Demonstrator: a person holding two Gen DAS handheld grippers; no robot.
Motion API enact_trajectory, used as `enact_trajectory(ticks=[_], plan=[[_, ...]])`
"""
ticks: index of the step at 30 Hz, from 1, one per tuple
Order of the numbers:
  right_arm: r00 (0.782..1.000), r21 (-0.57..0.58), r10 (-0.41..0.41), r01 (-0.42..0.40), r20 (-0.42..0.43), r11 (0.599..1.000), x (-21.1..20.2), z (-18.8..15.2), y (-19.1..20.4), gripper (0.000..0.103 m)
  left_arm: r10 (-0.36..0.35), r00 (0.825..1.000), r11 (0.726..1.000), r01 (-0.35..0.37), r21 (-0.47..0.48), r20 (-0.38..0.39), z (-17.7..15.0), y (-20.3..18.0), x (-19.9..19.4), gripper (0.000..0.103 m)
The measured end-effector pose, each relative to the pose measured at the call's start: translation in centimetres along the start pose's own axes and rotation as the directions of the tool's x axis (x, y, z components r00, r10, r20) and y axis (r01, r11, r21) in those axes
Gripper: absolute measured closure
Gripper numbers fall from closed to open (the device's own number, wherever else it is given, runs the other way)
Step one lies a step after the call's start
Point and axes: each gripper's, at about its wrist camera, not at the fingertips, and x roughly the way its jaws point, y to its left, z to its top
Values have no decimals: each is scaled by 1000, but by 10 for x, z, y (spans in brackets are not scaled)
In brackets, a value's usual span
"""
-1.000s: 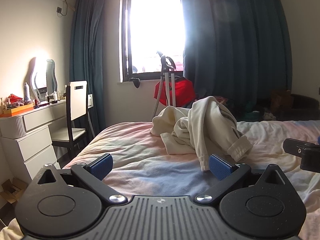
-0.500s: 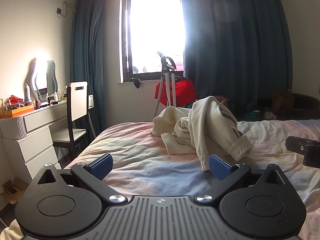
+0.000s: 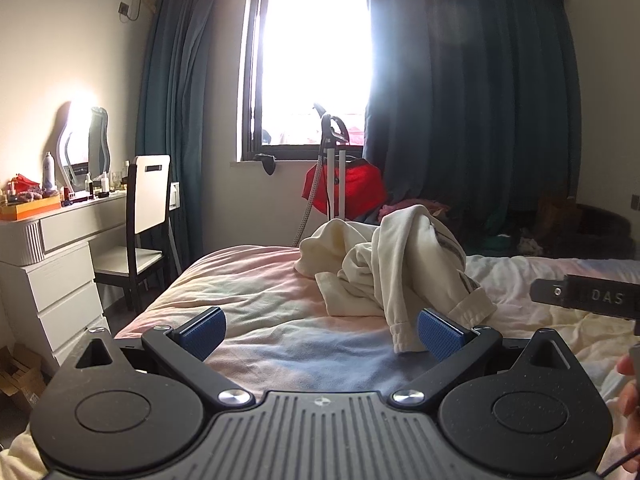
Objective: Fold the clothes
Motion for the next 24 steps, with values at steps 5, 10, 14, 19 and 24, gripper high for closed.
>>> enact_trajectory(ticks=[5,10,14,19,24], plan=[[997,-74,10,-16,-79,997,70,18,10,5,4,1000,999,-4,-46,-20,-2,16,14,0],[984,-162,-55,27,-168,986,142,20,16,5,2,999,996,-6,-91,-45,-6,32,33,0],[966,-230,-93,36,-240,973,180,8,23,5,-23,995,991,11,-131,-94,-14,39,59,0],[950,-255,-132,58,-282,965,200,-4,25,41,-59,989,985,35,-170,-136,-25,42,86,0],[969,-183,-72,29,-237,983,174,16,28,70,-86,986,983,60,-174,-145,-31,39,93,0]])
